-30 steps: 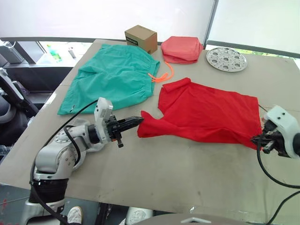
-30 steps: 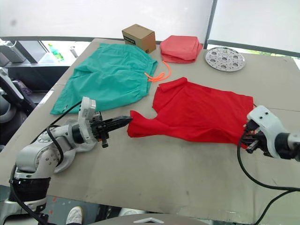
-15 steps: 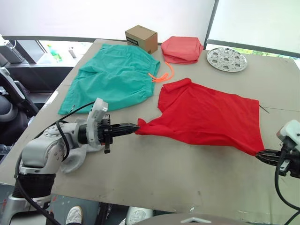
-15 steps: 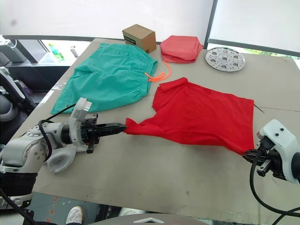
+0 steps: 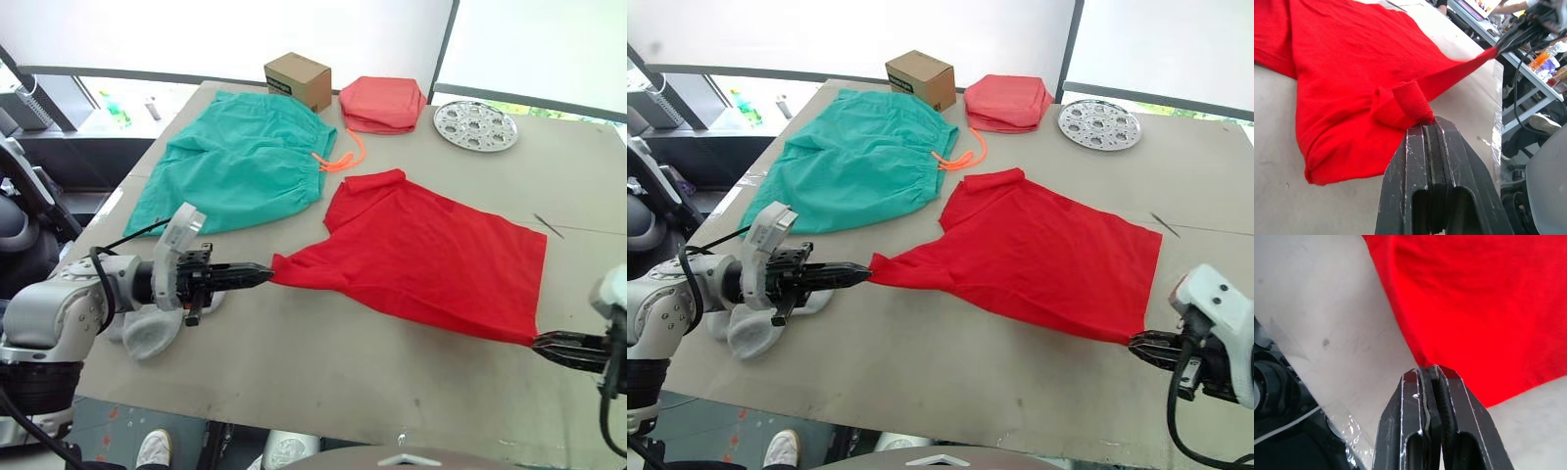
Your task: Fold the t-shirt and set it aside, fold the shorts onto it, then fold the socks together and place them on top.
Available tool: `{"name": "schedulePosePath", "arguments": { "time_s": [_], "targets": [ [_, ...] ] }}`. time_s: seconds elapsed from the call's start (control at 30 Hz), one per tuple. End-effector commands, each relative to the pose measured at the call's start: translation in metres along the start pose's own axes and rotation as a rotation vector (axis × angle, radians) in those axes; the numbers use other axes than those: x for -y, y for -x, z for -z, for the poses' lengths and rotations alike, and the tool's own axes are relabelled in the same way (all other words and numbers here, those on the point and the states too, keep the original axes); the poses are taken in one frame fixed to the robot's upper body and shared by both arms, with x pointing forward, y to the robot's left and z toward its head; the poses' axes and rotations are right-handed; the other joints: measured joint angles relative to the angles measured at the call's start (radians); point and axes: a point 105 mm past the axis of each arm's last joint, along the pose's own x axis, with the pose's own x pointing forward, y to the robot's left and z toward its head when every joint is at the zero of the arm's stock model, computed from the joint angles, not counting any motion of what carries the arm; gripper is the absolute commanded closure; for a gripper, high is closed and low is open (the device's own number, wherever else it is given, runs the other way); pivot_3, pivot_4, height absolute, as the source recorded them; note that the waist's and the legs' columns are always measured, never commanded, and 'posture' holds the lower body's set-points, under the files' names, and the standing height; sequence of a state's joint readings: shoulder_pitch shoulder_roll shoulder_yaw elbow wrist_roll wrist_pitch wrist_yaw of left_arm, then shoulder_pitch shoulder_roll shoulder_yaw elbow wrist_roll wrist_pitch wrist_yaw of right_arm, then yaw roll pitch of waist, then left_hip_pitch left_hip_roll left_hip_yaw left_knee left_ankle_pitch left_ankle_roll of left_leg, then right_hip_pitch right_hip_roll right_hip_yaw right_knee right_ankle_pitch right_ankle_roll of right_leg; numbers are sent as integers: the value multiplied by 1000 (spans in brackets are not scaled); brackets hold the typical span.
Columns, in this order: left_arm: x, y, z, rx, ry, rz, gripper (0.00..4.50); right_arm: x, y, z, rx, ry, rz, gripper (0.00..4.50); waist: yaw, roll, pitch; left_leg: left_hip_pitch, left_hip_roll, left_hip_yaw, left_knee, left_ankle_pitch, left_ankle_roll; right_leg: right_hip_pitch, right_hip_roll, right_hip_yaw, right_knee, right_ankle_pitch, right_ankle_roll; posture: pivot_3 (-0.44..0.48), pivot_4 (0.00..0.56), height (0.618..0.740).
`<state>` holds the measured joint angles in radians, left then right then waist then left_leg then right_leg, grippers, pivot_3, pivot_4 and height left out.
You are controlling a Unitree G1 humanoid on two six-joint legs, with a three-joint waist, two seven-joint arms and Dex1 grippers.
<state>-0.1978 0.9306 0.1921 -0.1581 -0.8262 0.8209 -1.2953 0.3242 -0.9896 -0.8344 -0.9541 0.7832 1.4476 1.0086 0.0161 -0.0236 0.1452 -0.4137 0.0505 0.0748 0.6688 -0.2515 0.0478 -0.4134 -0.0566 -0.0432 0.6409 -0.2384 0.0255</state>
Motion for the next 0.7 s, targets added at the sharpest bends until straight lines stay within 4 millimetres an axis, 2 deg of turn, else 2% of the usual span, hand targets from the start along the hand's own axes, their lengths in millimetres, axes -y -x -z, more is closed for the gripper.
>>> {"name": "schedulePosePath", "arguments": {
  "time_s": [0.03,0.2,0.33,0.37,0.5,0.7],
  "targets": [
    [3,-5,-8,6,-67,5,4500,9,-9,8,-12,12,61,4446,0,0,0,0,0,0,0,0,0,0,0,0,0,1,-1,0,150,740],
    [0,-9,-7,7,-94,-4,4500,22,-27,7,5,53,121,4446,-4,1,0,0,0,0,0,0,0,0,1,0,0,1,-2,0,150,740],
    [-7,-15,-6,12,-142,-43,4500,19,-37,10,-6,54,57,4446,-1,1,1,0,0,1,0,0,0,0,1,1,0,0,0,0,150,740],
    [-8,-16,-6,13,-143,-46,4500,20,-39,14,-19,54,57,3874,1,1,1,0,0,0,0,0,0,0,1,0,0,1,-1,0,150,740],
    [-8,-17,-3,12,-147,-46,4500,21,-45,22,-42,51,52,2180,0,0,1,-1,-1,0,-1,0,0,0,1,0,0,2,-3,0,150,740],
    [-7,-17,-1,12,-150,-45,4500,28,-51,17,-18,40,59,2180,-2,1,1,0,0,0,0,0,0,0,2,0,0,0,0,0,150,740]
  ]
}}
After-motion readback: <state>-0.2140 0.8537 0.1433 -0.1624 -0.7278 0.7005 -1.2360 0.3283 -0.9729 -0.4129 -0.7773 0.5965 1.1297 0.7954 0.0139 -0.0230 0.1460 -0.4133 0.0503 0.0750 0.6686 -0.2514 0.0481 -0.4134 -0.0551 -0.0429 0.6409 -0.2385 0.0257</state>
